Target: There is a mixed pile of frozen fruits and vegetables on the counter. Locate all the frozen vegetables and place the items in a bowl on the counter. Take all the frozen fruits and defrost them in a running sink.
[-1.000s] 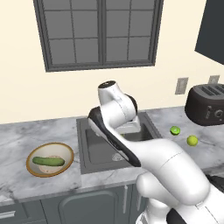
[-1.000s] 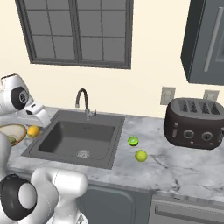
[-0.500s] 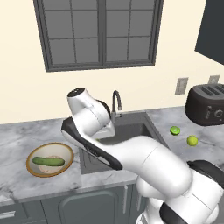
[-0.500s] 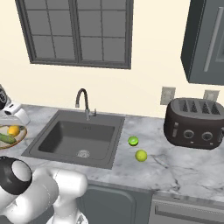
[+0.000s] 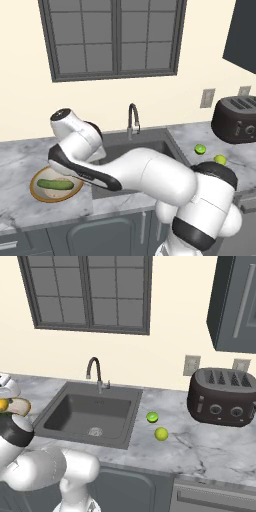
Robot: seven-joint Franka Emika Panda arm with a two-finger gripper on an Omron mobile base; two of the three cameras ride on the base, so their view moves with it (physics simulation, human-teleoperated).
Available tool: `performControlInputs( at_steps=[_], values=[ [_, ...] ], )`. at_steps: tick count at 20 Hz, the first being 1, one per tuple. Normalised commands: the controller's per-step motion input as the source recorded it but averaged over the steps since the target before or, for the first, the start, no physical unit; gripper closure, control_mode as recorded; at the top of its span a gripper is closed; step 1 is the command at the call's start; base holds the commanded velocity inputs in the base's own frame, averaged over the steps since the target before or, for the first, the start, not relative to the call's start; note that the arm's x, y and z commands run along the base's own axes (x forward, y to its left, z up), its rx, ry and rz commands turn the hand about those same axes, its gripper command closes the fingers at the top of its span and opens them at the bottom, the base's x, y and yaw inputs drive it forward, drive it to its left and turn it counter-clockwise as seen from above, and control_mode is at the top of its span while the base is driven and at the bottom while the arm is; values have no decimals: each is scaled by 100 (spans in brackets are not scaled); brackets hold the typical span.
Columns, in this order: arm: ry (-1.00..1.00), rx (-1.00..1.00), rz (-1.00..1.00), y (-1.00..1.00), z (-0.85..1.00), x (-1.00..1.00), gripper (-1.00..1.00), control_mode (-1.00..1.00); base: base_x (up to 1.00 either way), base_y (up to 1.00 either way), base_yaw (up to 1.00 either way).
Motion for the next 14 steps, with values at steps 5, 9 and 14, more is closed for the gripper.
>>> performControlInputs(
  at_steps=[5, 9, 14],
  values=[
    [4, 11, 29, 41, -15, 44, 100, -100, 0, 0, 0],
    [-1, 10, 20, 49, -25, 29, 100, -100, 0, 0, 0],
    [-3, 6, 12, 39, -29, 1, 100, -100, 0, 0, 0]
  ],
)
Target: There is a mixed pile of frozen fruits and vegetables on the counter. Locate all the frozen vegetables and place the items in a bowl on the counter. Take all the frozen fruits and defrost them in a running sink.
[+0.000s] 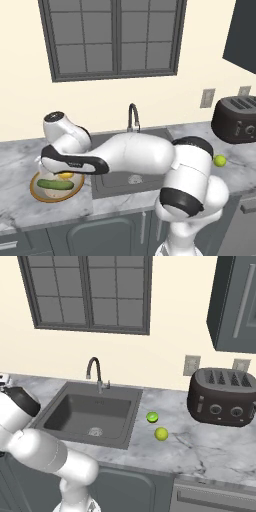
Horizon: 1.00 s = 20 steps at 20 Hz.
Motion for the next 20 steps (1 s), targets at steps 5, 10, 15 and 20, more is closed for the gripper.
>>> performControlInputs(
  at_steps=[5, 10, 15, 20],
  values=[
    [-5, 4, 2, 5, -31, -1, 100, -100, 0, 0, 0],
    [-7, 0, 2, 14, -33, 0, 100, -100, 0, 0, 0],
    [-6, 1, 1, 11, -25, 5, 100, -100, 0, 0, 0],
    [-1, 2, 0, 6, -19, 13, -100, -100, 0, 0, 0]
  ],
)
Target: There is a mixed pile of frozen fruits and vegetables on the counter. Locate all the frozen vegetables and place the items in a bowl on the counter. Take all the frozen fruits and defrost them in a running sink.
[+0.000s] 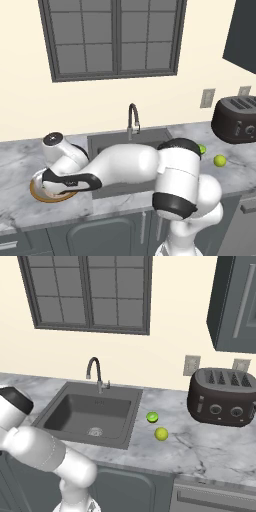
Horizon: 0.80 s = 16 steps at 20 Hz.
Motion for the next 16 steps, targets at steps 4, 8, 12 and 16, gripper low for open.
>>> performControlInputs(
  at_steps=[4, 8, 12, 16],
  values=[
    [0, 0, 0, 1, -16, 2, -100, -100, 0, 0, 0],
    [0, 0, 0, 4, 0, 0, -100, -100, 0, 0, 0],
    [2, 0, 0, 0, 21, 3, -100, -100, 0, 0, 0],
    [0, -2, 0, -3, 53, -6, -100, -100, 0, 0, 0]
  ],
)
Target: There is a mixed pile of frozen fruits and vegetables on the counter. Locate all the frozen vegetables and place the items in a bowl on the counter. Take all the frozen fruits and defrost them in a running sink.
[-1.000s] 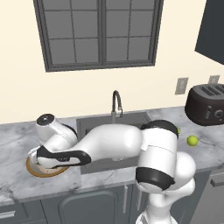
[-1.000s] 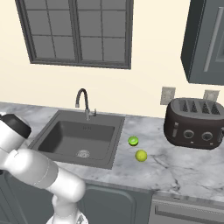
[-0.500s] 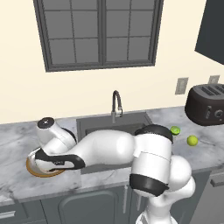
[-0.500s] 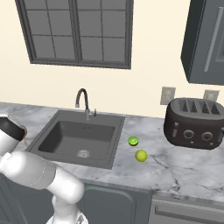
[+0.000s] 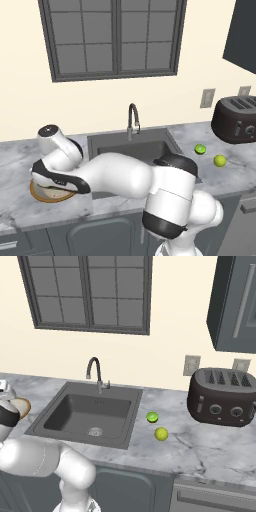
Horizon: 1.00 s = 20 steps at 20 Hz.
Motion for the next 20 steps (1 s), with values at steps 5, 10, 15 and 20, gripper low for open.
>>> performControlInputs(
  at_steps=[5, 10, 15, 20],
  values=[
    [2, -2, -1, -3, 34, -13, -100, -100, 0, 0, 0],
    [5, -1, 0, 0, -5, 0, -100, -100, 0, 0, 0],
    [1, -1, -1, 0, -34, 1, -100, -100, 0, 0, 0],
    [0, -8, -4, 1, -56, 1, -100, -100, 0, 0, 0]
  ],
)
